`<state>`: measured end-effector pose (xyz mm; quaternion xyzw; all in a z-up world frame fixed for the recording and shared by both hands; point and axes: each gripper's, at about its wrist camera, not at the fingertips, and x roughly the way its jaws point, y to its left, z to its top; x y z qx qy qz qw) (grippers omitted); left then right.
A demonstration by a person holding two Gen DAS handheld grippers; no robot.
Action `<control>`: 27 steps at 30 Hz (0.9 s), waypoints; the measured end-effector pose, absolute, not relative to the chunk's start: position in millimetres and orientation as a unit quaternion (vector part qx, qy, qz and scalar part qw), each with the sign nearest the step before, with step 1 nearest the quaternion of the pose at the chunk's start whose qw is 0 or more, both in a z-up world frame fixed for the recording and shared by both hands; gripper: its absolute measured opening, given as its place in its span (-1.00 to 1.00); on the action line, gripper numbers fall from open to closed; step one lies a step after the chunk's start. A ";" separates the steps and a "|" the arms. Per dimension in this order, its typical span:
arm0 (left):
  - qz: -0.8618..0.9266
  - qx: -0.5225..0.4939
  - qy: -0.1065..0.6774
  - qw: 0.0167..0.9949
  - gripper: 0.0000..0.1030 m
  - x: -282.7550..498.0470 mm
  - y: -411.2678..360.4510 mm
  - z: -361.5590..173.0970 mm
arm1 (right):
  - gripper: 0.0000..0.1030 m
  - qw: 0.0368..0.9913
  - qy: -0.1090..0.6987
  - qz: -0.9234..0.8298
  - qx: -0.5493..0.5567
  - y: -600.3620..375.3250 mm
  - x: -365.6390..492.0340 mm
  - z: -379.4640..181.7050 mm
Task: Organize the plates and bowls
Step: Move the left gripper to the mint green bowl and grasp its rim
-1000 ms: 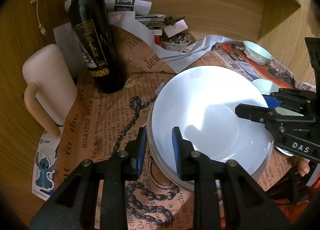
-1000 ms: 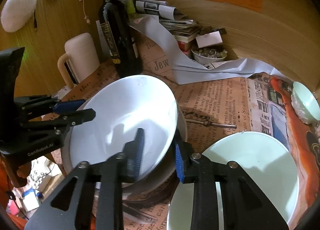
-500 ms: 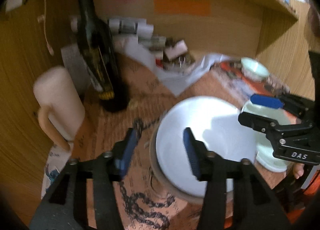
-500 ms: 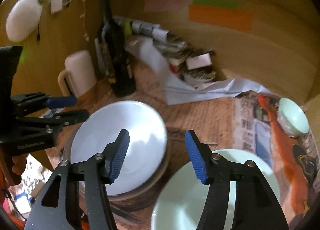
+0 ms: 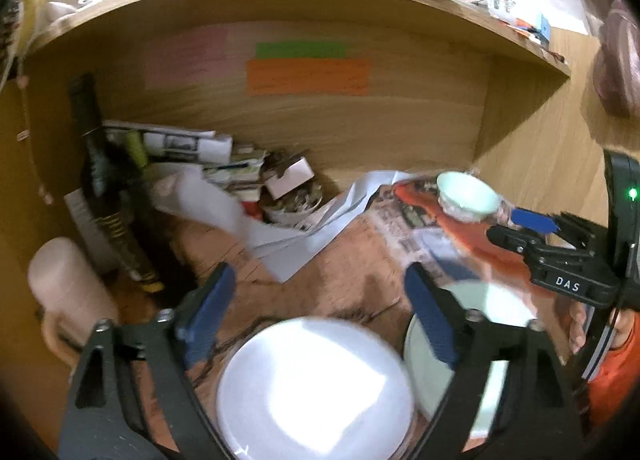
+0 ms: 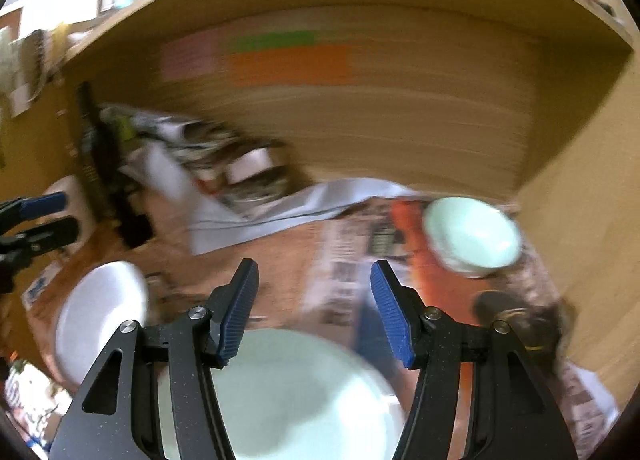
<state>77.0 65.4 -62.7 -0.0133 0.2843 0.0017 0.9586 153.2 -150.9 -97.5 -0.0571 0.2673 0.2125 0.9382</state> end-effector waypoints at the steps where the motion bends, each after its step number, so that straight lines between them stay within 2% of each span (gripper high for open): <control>1: 0.003 -0.015 0.284 0.959 0.78 85.8 61.5 -62.2 | 0.06 0.940 0.268 0.204 -0.058 -156.8 157.2 -97.7; 18: -0.046 -0.002 0.354 0.934 0.79 223.4 -17.9 -66.9 | 0.06 0.938 0.338 0.076 -0.020 -244.9 279.5 -126.9; 27: -0.064 0.016 0.416 0.907 0.79 279.6 -50.5 -102.7 | 0.06 0.920 0.387 0.056 0.007 -265.4 317.6 -158.0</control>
